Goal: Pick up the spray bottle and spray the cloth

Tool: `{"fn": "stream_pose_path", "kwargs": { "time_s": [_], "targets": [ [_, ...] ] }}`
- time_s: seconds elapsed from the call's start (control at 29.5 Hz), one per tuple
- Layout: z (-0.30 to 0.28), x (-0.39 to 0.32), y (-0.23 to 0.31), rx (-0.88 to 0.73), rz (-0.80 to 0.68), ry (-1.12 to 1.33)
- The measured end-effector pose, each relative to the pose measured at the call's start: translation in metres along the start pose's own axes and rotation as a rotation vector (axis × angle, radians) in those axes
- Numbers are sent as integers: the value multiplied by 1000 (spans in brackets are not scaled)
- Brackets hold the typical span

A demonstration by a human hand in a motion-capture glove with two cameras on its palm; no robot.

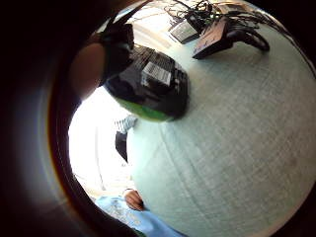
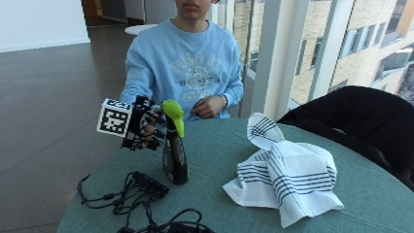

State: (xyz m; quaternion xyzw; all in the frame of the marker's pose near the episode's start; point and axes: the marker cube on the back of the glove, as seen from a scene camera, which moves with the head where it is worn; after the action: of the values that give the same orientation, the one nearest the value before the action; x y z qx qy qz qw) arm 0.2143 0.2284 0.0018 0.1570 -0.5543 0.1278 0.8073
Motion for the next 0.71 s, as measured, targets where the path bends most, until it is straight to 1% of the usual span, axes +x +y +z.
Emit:
{"fn": "stream_pose_path", "kwargs": {
  "time_s": [0.17, 0.44, 0.58, 0.71],
  "targets": [
    [2, 9, -12, -4, -17, -23],
    [13, 19, -44, -29, 32, -47],
    [20, 25, -50, -65, 44, -65],
    [27, 27, -57, -62, 50, -65]
  ]
}}
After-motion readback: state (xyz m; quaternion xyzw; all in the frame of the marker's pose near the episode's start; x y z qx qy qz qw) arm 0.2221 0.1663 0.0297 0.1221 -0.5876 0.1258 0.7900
